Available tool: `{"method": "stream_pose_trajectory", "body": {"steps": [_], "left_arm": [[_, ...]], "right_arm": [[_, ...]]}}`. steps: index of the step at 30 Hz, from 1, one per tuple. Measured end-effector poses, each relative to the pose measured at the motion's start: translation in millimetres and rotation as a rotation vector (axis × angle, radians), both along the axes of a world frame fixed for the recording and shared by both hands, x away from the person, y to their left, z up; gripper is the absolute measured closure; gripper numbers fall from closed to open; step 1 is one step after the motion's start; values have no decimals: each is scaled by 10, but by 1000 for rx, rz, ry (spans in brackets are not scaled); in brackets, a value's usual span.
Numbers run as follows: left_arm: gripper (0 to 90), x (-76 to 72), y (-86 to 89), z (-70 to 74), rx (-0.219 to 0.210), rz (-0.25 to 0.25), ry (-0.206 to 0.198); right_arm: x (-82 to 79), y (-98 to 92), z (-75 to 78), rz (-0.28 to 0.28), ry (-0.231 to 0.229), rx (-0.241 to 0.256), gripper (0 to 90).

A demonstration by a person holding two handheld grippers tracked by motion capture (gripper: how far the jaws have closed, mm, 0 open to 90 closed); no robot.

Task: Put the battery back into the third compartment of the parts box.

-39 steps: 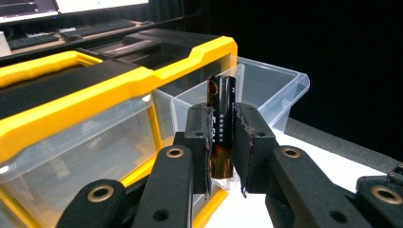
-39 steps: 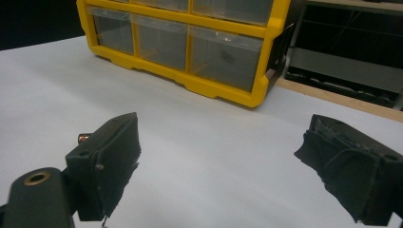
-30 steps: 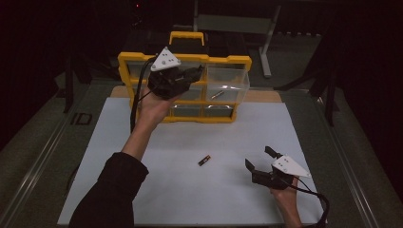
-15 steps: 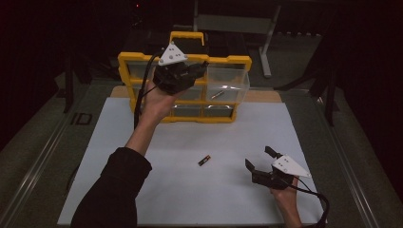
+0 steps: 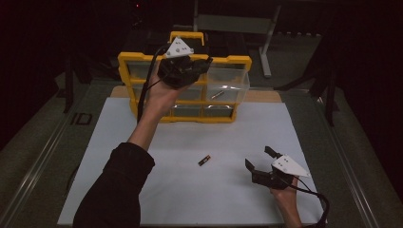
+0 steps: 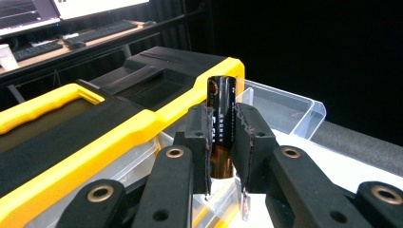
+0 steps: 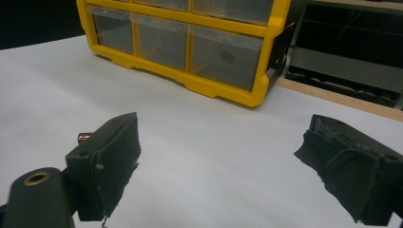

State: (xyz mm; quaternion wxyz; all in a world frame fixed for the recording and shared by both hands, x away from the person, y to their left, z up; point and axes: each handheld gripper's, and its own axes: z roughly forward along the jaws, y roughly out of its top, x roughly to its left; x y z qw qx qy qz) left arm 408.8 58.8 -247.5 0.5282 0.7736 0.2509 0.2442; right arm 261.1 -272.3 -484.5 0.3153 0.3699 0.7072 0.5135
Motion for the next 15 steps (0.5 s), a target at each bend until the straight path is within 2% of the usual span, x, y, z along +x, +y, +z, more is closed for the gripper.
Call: {"method": "stream_pose_trajectory", "body": {"steps": [8, 15], "left_arm": [[769, 73, -90, -1, 13, -15, 24], [769, 119, -160, 29, 53, -11, 40]], "right_arm": [[1, 2, -1, 0, 0, 2, 117], [3, -3, 0, 0, 0, 0, 117]]}}
